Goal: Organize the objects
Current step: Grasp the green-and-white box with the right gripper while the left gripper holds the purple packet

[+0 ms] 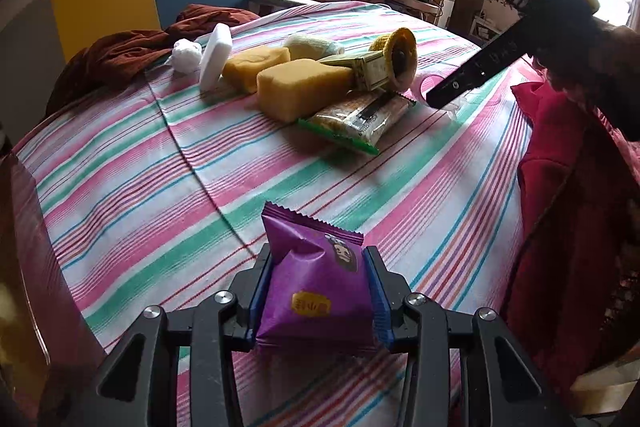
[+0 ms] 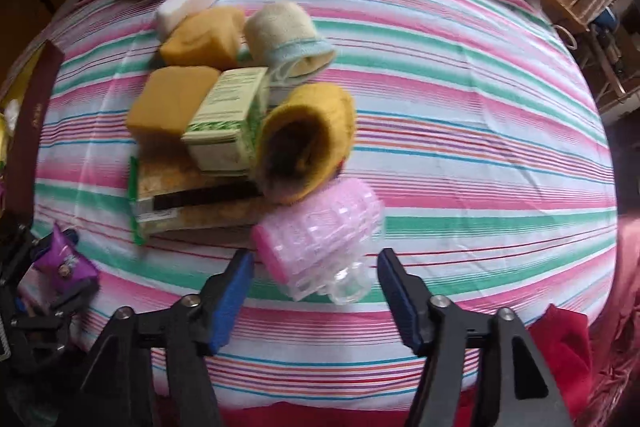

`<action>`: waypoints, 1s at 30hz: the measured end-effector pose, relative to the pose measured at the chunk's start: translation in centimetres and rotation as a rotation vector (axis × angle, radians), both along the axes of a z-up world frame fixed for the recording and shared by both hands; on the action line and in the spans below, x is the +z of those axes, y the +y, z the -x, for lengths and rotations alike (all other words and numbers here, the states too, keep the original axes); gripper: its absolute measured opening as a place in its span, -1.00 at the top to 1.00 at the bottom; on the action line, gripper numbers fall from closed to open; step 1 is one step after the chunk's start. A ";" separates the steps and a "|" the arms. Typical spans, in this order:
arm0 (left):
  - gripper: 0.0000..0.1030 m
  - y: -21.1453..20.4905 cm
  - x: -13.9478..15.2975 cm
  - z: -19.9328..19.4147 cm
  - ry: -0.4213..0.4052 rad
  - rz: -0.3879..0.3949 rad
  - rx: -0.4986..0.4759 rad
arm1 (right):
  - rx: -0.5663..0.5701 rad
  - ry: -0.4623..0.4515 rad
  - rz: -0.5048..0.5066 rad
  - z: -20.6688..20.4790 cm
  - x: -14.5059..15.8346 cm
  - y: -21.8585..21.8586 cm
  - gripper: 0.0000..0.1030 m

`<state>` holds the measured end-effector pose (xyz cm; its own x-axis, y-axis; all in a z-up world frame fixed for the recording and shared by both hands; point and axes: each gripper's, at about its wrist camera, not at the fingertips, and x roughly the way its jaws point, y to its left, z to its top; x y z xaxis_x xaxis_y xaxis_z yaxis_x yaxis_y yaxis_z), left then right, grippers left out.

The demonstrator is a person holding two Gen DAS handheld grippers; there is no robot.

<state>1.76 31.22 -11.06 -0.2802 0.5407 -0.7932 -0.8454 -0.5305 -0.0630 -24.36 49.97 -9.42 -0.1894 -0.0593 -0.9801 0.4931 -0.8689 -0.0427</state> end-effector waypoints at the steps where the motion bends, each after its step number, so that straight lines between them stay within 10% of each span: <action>1: 0.15 0.0 0.0 0.0 0.000 0.000 0.001 | -0.010 0.004 0.000 0.1 0.1 0.2 -0.37; 15: 0.13 -0.4 -0.2 -0.2 0.003 -0.015 0.011 | -0.081 0.125 -0.015 0.9 2.7 0.9 -0.40; 23: 0.14 -0.5 -0.1 -0.1 -0.003 -0.024 0.021 | 0.057 0.166 0.223 0.1 7.1 -3.8 -0.34; 30: 0.14 -0.7 -0.1 0.0 -0.014 -0.029 0.021 | 0.112 0.095 -0.035 1.7 1.6 -7.4 -0.03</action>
